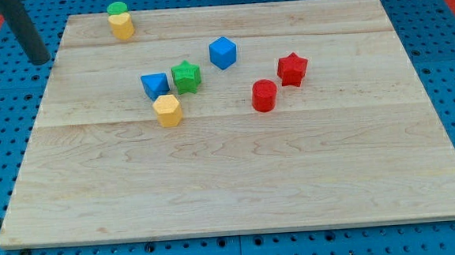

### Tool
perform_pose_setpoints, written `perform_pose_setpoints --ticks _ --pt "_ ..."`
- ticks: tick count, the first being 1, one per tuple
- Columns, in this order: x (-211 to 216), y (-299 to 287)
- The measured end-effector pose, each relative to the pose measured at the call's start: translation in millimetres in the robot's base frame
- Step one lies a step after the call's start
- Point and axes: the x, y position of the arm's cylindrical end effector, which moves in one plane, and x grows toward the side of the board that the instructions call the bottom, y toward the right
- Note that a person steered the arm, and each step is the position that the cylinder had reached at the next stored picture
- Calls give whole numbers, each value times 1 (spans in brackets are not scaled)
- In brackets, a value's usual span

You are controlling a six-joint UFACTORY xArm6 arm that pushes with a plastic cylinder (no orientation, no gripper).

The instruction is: Separate the yellow heart and green circle

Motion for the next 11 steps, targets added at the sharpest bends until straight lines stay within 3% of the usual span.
perform_pose_setpoints --ticks 2,5,6,9,11 --pt "-70 0" --pt "-111 15" --pt "-111 22" --pt "-108 126" --pt "-80 164"
